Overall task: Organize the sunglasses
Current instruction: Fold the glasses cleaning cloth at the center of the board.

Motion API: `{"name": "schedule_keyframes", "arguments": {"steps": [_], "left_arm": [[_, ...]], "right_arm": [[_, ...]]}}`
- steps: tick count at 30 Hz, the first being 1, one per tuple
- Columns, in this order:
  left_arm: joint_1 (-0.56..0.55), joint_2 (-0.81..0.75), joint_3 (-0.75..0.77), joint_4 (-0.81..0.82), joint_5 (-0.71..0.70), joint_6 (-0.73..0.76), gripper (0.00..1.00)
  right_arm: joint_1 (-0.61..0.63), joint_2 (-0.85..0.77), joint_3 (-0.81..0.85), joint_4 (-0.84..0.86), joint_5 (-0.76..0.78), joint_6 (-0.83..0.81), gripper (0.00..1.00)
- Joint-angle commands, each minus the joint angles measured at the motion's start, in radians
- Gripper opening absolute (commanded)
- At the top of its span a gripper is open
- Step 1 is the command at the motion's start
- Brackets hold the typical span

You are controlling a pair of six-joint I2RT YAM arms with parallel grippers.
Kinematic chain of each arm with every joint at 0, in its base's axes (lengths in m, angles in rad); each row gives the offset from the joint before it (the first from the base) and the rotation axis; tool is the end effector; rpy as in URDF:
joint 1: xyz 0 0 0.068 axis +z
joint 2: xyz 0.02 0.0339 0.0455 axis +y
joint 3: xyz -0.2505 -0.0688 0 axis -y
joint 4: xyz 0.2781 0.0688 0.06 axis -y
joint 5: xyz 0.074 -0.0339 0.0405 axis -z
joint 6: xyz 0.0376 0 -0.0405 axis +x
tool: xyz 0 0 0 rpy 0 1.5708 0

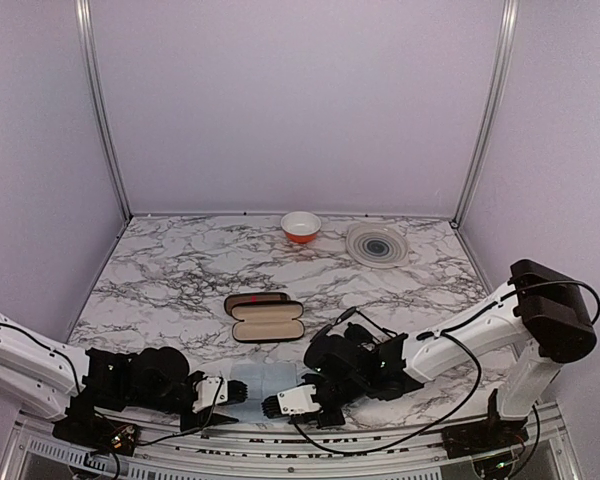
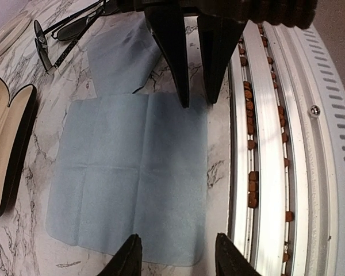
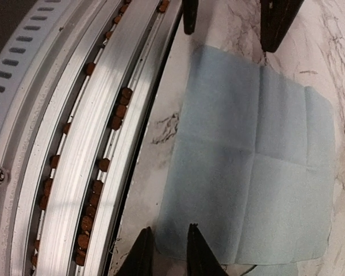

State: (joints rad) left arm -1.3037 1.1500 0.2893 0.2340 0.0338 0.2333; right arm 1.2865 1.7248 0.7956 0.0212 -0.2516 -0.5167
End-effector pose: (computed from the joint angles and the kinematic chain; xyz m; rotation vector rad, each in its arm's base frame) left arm 0.0608 -0.2269 0.1049 1.5921 1.6187 -0.6242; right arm 0.0866 0.3298 0.0871 -2.0673 1.4938 0.6279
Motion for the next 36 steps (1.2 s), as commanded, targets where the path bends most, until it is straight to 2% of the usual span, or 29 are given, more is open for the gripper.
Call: {"name": "schedule_keyframes", "arguments": {"steps": [1,9,17,23,31,36], "left_arm": [[-0.005,0.007,-0.004,0.031,0.026,0.019,0.43],[-0.005,0.023,-0.003,0.033,0.041,0.017,0.43],[-0.005,0.047,0.003,0.031,0.072,0.021,0.42],[-0.006,0.094,0.020,0.030,0.085,0.043,0.37],[-0.006,0.164,0.055,0.032,0.125,0.079,0.29],[-0.005,0.176,0.058,0.038,0.094,0.093,0.25]], "right_arm": [[0.004,0.041,0.035,-0.002,0.041,0.008,0.18],[-0.020,0.068,0.038,-0.028,0.015,0.018,0.00],[-0.024,0.023,0.000,-0.035,-0.012,0.047,0.00],[-0.027,-0.032,-0.042,-0.021,-0.023,0.074,0.00],[-0.027,-0.026,-0.042,-0.020,-0.017,0.086,0.00],[-0.027,-0.017,-0.035,-0.018,-0.017,0.089,0.00]]}}
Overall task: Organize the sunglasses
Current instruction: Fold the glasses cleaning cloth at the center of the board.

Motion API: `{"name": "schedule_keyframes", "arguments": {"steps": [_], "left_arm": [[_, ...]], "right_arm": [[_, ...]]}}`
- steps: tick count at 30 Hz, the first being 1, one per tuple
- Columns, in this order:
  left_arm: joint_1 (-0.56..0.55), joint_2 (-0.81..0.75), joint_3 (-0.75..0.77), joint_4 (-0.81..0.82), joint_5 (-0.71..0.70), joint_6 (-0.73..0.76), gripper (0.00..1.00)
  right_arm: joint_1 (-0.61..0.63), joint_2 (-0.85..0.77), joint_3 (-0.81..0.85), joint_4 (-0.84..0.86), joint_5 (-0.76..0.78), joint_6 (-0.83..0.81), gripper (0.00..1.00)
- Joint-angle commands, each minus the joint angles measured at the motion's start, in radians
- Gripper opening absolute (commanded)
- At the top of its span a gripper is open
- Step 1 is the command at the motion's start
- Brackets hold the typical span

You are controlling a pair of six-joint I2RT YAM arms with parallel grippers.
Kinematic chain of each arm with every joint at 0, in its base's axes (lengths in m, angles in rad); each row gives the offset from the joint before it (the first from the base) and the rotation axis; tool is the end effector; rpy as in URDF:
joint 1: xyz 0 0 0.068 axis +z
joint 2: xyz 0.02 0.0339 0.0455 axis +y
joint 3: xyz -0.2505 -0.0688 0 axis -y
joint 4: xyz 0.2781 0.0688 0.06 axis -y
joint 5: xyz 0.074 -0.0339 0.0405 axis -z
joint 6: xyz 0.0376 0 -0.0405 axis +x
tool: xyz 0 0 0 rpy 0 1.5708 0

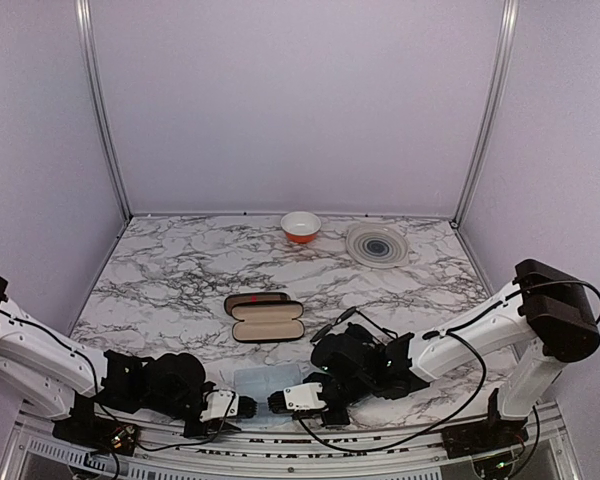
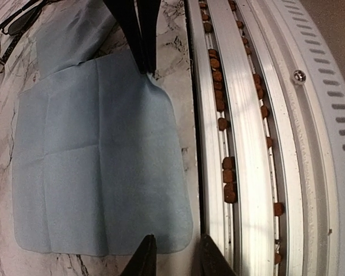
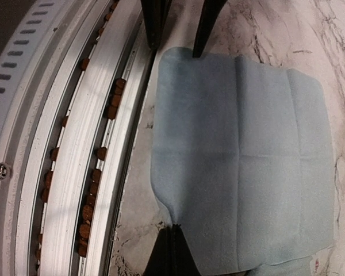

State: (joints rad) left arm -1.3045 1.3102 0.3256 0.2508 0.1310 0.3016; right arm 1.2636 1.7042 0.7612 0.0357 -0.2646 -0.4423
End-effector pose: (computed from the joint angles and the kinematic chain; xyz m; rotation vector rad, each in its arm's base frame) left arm 0.0589 -0.2347 0.0825 1.7668 1.6086 -0.6480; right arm 0.0914 0.3205 0.0851 -2.0029 1.5934 0.6635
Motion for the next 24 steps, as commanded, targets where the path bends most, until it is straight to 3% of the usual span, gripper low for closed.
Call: {"name": "schedule_keyframes", "arguments": {"steps": [1,9,14,19,24], "left_arm": [[-0.004,0.020,0.023,0.021,-0.006,0.026,0.25],[-0.004,0.061,0.035,0.022,-0.019,0.037,0.22],[-0.004,0.085,0.040,0.025,-0.030,0.048,0.15],[-0.002,0.085,0.043,0.026,-0.056,0.043,0.00],[-0.002,0.042,0.045,0.007,-0.067,0.031,0.00]], "right_arm": [[-0.004,0.005,0.001,-0.032,-0.005,0.016,0.00],[-0.004,0.013,0.008,-0.037,-0.010,0.016,0.00],[-0.004,0.017,0.016,-0.044,-0.010,0.018,0.00],[-0.004,0.014,0.021,-0.056,-0.010,0.020,0.00],[-0.005,-0.010,0.023,-0.074,-0.007,0.024,0.00]]}}
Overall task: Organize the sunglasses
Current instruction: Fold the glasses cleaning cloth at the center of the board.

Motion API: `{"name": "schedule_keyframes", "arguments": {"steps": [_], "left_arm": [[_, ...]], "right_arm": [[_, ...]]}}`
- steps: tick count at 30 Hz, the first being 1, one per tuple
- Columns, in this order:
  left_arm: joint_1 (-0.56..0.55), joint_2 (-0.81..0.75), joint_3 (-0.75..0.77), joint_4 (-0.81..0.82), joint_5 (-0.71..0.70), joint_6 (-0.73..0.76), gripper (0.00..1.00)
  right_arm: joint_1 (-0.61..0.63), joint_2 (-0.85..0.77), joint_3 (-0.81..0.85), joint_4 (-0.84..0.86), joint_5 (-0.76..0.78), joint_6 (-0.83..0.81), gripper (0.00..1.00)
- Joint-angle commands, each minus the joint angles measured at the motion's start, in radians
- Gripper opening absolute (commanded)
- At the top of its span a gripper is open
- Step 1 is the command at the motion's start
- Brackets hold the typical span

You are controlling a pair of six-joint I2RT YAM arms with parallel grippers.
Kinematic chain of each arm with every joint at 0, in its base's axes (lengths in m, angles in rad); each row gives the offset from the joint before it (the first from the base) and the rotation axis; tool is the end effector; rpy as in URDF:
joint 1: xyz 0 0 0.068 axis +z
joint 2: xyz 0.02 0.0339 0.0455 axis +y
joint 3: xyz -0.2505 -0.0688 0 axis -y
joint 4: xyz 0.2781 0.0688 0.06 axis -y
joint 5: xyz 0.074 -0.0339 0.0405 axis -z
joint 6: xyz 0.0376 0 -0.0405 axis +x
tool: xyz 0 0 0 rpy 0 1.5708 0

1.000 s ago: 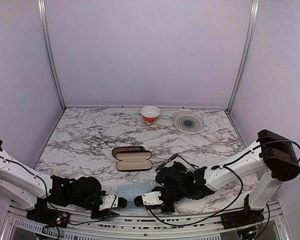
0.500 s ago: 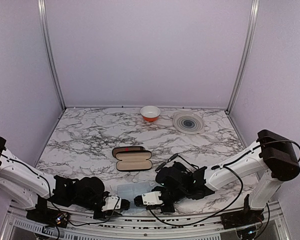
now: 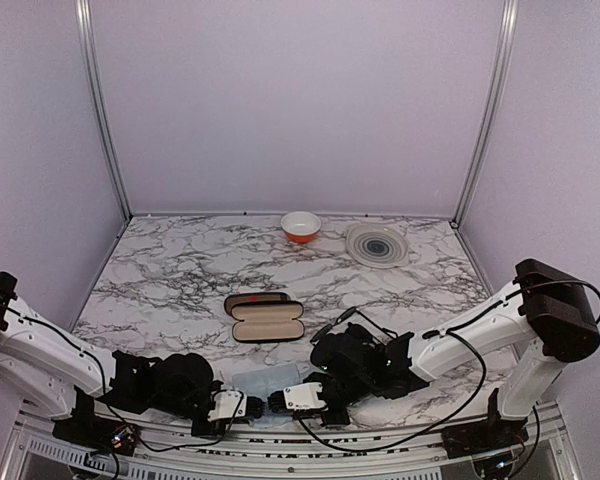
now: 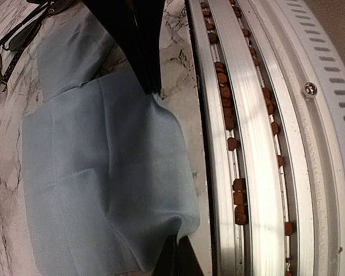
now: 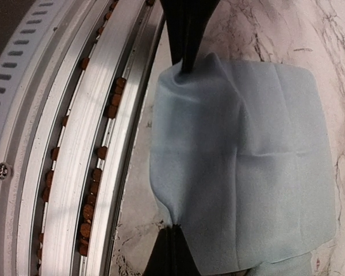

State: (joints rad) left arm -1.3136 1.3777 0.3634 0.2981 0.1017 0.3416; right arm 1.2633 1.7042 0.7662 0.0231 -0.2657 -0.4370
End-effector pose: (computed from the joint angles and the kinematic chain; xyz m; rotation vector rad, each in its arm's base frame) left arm 0.0609 -0.2464 0.0818 1.7753 1.5571 -0.6084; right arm 0.0915 0.3208 0.0856 -2.0046 1.6052 0.6644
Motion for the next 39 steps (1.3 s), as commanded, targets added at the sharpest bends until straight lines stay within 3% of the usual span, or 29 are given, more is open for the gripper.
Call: {"name": "schedule_keyframes", "arguments": {"steps": [1,7,16,30,39], "left_arm": [[0.007,-0.031,0.010,-0.049,-0.038,-0.010,0.00],[0.005,-0.022,0.066,-0.152,0.031,-0.041,0.00],[0.005,-0.049,0.084,-0.163,0.088,-0.073,0.00],[0.028,-0.035,0.108,-0.166,-0.049,-0.149,0.00],[0.053,-0.053,0.098,-0.158,-0.050,-0.148,0.00]], "right_arm": [[-0.005,-0.015,0.019,-0.067,-0.006,0.020,0.00],[-0.005,-0.056,0.029,-0.096,-0.025,0.031,0.00],[-0.011,-0.077,0.030,-0.098,0.020,0.046,0.00],[-0.033,-0.060,0.084,-0.113,0.068,0.035,0.00],[-0.064,-0.054,0.109,-0.118,0.084,0.021,0.00]]}}
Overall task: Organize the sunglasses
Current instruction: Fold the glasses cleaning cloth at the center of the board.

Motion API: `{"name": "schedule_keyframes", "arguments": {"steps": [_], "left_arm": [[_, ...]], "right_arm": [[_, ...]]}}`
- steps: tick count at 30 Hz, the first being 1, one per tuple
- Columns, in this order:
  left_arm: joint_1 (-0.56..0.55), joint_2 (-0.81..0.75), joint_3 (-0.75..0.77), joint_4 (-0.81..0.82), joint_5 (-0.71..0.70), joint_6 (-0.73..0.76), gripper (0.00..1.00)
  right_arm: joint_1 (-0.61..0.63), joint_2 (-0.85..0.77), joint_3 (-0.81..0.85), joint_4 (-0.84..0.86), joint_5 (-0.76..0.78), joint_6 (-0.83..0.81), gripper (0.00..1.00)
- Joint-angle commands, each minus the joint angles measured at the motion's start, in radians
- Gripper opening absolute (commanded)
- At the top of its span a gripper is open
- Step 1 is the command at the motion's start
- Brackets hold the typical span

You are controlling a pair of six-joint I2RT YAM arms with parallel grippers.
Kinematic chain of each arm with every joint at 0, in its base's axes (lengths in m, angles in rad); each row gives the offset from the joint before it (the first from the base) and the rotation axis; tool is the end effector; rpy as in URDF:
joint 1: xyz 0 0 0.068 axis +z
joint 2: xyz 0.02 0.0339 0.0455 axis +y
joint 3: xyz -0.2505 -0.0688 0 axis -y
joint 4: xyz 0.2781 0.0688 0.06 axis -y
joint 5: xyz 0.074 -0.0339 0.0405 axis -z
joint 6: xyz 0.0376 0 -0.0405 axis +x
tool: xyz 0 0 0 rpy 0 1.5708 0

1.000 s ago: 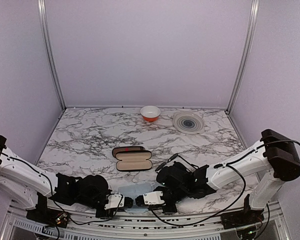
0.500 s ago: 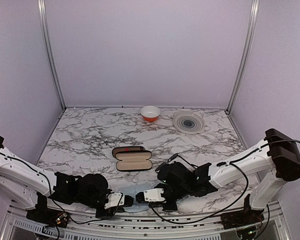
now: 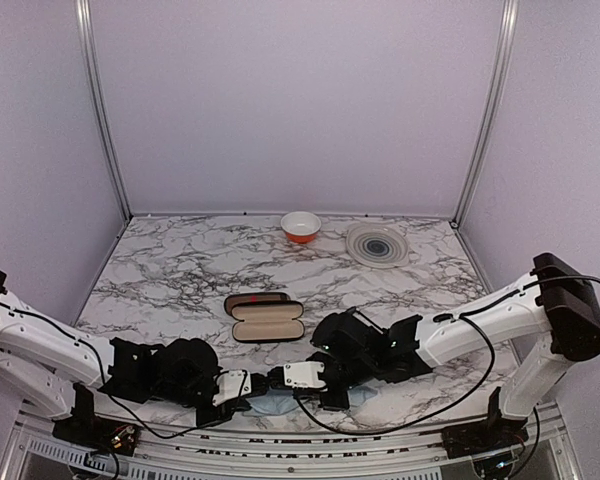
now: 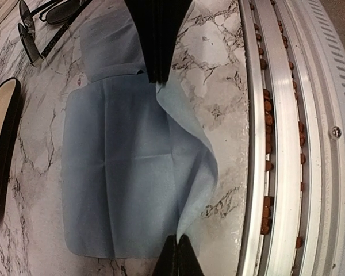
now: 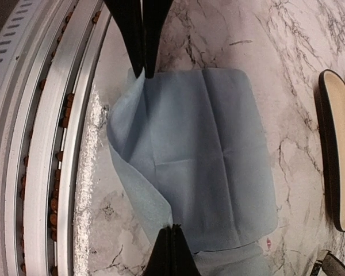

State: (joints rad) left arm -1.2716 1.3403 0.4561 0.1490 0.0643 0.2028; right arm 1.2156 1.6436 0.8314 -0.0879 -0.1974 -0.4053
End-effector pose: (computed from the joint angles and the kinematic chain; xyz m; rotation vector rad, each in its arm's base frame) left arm 0.0767 -0.2570 0.1055 1.6282 1.7426 -0.6052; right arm 0.1120 0.3232 0.1159 -1.9007 1.6868 0.5800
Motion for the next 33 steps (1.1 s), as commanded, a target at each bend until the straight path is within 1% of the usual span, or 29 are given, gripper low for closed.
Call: {"name": "schedule_keyframes", "arguments": {"steps": [1,13,20,33], "left_arm": [[0.014,-0.016,0.006,-0.011,-0.015,-0.012,0.00],[0.064,-0.006,0.012,-0.005,-0.067,-0.052,0.00],[0.076,0.004,0.018,-0.002,-0.084,-0.060,0.00],[0.096,0.025,0.044,-0.019,-0.085,-0.070,0.00]], "right_arm": [[-0.019,0.008,0.047,-0.008,0.017,-0.011,0.00],[-0.036,0.049,0.073,-0.016,0.061,-0.014,0.00],[-0.046,0.048,0.076,0.009,0.087,0.000,0.00],[-0.050,0.059,0.079,0.030,0.107,-0.006,0.00]]}}
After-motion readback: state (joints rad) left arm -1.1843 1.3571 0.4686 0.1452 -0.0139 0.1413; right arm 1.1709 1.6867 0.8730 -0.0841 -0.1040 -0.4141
